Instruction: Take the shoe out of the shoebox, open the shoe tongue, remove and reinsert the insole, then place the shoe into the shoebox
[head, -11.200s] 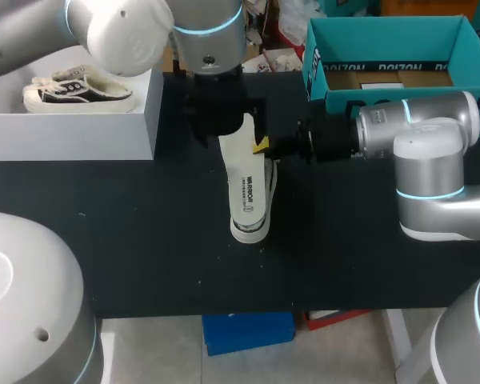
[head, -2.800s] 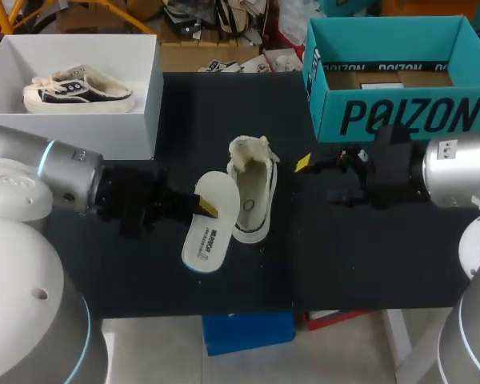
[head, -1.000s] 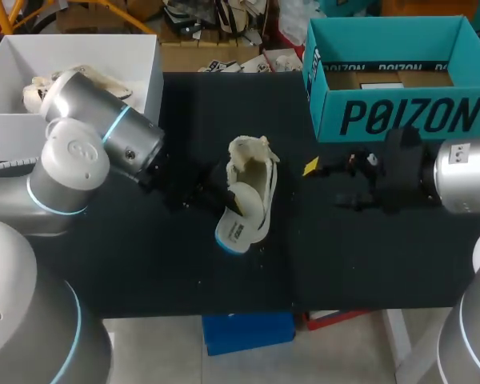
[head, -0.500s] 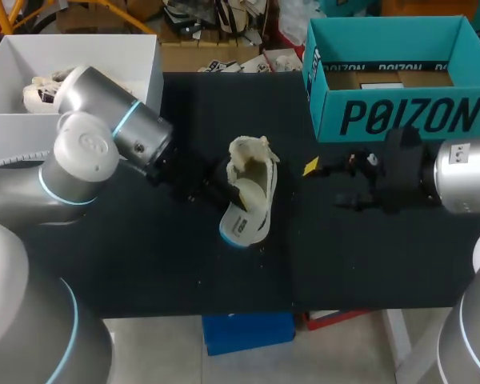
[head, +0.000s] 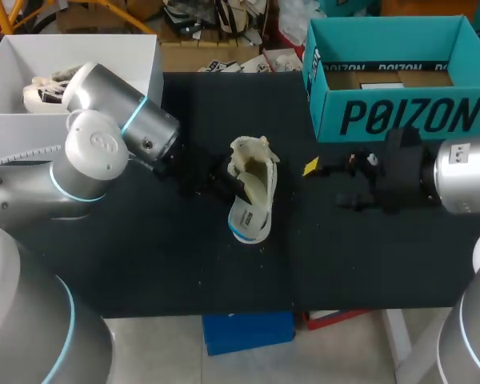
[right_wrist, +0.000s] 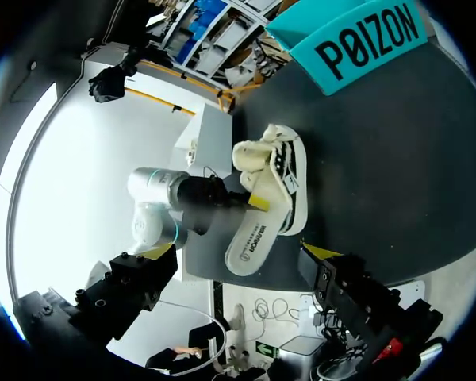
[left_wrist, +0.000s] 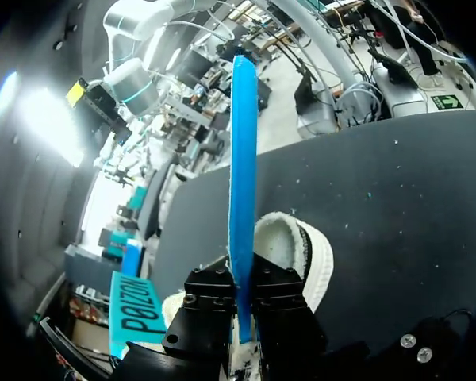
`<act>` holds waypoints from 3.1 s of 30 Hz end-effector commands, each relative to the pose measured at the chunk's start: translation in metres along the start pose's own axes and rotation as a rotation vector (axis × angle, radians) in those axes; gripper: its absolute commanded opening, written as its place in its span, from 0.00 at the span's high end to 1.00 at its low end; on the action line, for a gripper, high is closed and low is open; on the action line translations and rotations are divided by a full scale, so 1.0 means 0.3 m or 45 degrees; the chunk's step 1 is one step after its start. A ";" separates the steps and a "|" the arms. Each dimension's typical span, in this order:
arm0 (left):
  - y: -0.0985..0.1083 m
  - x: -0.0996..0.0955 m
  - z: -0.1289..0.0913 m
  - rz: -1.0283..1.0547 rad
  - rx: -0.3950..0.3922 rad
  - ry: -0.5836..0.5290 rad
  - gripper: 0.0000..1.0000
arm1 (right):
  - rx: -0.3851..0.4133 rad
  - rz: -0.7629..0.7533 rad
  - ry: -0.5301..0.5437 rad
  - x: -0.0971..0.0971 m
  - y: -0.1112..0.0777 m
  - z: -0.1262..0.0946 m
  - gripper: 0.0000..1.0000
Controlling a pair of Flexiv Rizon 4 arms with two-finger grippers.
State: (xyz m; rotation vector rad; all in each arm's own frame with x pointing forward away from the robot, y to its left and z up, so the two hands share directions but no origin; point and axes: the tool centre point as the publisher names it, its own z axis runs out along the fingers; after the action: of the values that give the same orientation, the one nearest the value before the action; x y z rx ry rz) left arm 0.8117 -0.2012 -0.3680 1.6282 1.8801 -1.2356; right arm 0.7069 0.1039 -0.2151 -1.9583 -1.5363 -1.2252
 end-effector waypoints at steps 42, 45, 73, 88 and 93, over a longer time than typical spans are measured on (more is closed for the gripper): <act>-0.103 -0.030 -0.029 0.022 0.005 0.042 0.53 | 0.001 0.001 -0.001 0.001 -0.001 0.000 0.00; -0.121 -0.028 -0.026 0.028 0.031 0.048 0.55 | 0.001 0.001 -0.001 0.001 -0.001 0.000 0.00; -0.095 -0.005 0.004 0.057 -0.001 0.034 1.00 | 0.001 0.001 -0.001 0.001 -0.001 0.000 0.00; -0.026 -0.010 0.014 0.040 -0.061 0.006 1.00 | 0.001 0.001 -0.001 0.001 -0.001 0.000 0.00; 0.000 -0.006 0.013 0.026 -0.082 0.002 1.00 | 0.001 0.001 -0.001 0.001 -0.001 0.000 0.00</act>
State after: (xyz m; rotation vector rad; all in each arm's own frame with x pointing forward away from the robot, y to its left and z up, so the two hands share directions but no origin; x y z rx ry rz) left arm 0.8083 -0.2020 -0.3650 1.6126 1.8753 -1.1597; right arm 0.7069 0.1039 -0.2151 -1.9582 -1.5363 -1.2250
